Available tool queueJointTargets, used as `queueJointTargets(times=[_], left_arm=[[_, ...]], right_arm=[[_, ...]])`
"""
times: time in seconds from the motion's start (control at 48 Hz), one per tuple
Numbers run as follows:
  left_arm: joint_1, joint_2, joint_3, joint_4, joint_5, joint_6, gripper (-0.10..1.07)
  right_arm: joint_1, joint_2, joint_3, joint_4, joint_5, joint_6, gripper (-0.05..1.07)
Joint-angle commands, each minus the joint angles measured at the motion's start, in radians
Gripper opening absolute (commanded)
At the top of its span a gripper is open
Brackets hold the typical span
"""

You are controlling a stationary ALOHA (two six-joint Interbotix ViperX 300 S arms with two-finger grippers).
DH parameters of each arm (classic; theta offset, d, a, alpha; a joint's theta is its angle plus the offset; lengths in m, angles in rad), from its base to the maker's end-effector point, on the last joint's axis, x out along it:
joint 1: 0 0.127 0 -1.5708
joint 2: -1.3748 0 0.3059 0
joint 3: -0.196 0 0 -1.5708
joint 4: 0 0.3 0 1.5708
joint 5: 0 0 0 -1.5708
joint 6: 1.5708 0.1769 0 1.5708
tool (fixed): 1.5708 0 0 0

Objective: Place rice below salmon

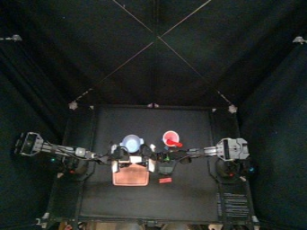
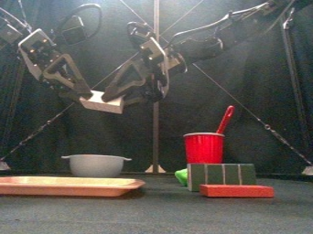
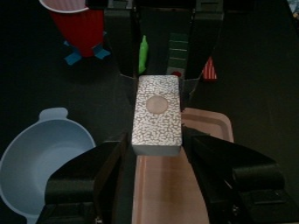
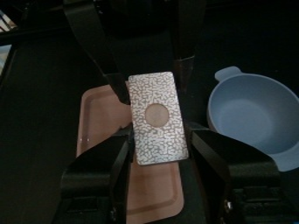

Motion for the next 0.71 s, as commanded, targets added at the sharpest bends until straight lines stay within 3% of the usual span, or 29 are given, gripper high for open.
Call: queueJointTargets(times=[0.0,0.354,0.688], left_arm=[[0.002,-0.003,-0.026,0.003,-0.003,-0.002,0.86],[-0.04,-0.103,0.006,0.015,-0.003,-0.002,0.86],[-0.052,-0.146,0.034,0.005,-0.006,-0.002,0.86]], right_arm=[[-0.002,-0.029,-0.012,0.006,-0.002,0.002,0.67],[0.058,-0.123,0.112,0.014,0.028,0.002,0.67],[0.232,-0.224,0.275,0.087,0.078,0.003,0.67]])
